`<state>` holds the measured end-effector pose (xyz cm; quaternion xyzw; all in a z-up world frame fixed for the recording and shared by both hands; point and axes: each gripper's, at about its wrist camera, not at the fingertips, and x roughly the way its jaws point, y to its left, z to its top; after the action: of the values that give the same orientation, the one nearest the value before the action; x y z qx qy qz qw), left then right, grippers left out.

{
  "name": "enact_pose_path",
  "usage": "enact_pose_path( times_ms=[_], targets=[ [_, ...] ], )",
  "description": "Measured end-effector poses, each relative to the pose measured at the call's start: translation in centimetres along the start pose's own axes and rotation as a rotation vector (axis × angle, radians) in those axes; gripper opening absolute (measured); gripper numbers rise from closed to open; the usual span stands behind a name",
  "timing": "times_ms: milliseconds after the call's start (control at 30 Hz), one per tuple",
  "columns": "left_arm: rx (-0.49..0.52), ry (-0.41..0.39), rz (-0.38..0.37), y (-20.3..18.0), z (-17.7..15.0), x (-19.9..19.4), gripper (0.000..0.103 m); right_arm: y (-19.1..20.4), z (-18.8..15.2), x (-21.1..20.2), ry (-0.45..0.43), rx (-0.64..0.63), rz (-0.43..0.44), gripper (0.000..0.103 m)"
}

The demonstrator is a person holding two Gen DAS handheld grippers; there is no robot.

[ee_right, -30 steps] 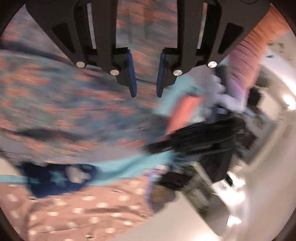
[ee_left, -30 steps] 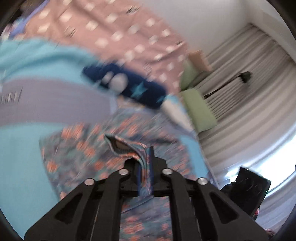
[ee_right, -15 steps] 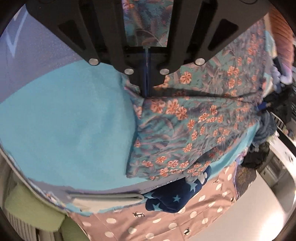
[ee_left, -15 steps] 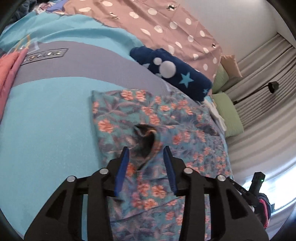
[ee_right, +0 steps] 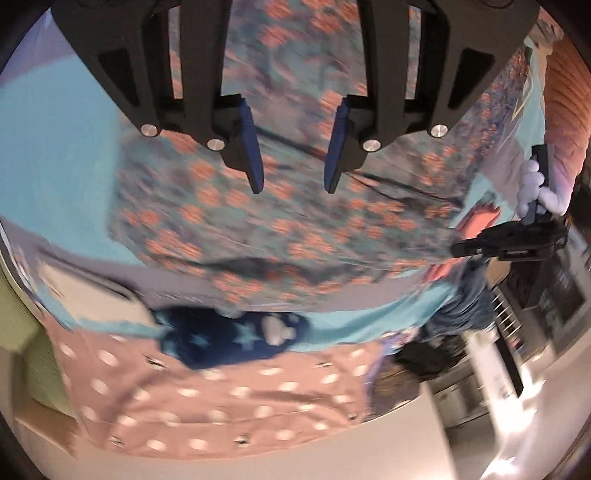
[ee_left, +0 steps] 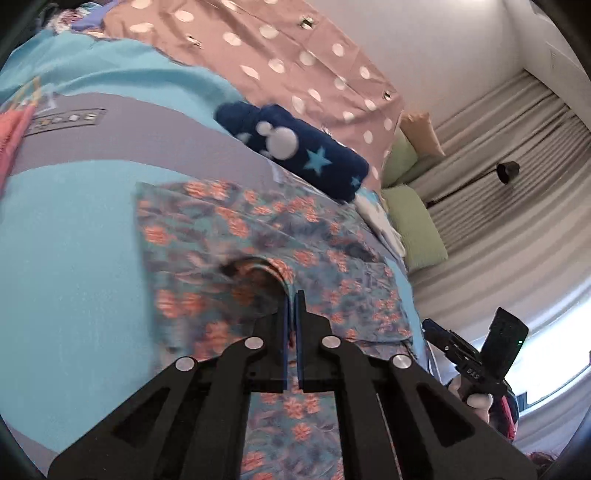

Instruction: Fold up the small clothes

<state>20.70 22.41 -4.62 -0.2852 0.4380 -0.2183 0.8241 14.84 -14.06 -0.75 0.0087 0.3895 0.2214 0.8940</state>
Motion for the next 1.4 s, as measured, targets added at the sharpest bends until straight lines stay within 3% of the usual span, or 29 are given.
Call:
enact_pose_path(
  times_ms=[67,133,233,300,333,467,667,733,867,1100,1133,1167,1233,1267,1400],
  targets=[
    [-0.055,0.064,0.067,2.1,-0.5,0.7,0.018,1.3,0.2,1.1,0.016,-0.034,0.018,0.039],
    [-0.099,0.124,0.096,4.0,-1.4,1.5,0.018,2.2,-0.1,2.5,0.05,-0.059,0.032,0.041],
    [-0.113,0.091,0.041,4.6,-1.5,1.1,0.025,1.9,-0.4,3.5,0.084,-0.028,0.04,0.041],
    [-0.105,0.048,0.014,4.1,-0.5,1.0,0.043,1.7,-0.1,4.0,0.094,-0.017,0.039,0.041],
    [-0.096,0.039,0.009,3.7,0.1,1.2,0.046,1.9,-0.1,4.0,0.092,-0.025,0.04,0.041],
    [-0.069,0.059,0.0,2.6,2.4,3.2,0.047,4.0,-0.2,4.4,0.077,-0.115,0.039,0.041],
    [-0.066,0.116,-0.001,2.3,4.2,5.9,0.047,12.7,-0.1,6.7,0.025,-0.479,0.117,0.039],
    [-0.083,0.129,-0.006,2.9,4.6,6.6,0.046,15.9,-0.6,8.2,0.008,-0.64,0.096,0.038],
    [-0.098,0.124,-0.033,3.5,5.2,6.8,0.035,20.0,-1.3,11.9,0.002,-0.856,0.016,0.037],
    [-0.1,0.114,-0.051,4.4,5.6,6.9,0.033,20.0,0.5,17.5,0.085,-0.801,-0.001,0.032],
    [-0.105,0.111,-0.058,4.5,5.7,7.0,0.033,19.8,0.7,17.7,0.104,-0.776,0.032,0.026],
    [-0.107,0.108,-0.061,4.6,5.7,7.1,0.031,19.6,1.0,17.6,0.108,-0.752,0.05,0.005],
    [-0.107,0.098,-0.062,4.5,5.9,7.1,0.019,18.5,2.3,15.7,0.067,-0.656,0.133,0.005],
    [-0.097,0.086,-0.073,4.3,6.0,7.0,0.002,17.8,3.2,14.3,0.045,-0.595,0.197,0.005],
    [-0.034,0.004,-0.128,2.7,6.3,5.1,0.0,16.5,5.0,11.1,-0.009,-0.493,0.322,0.005]
  ],
)
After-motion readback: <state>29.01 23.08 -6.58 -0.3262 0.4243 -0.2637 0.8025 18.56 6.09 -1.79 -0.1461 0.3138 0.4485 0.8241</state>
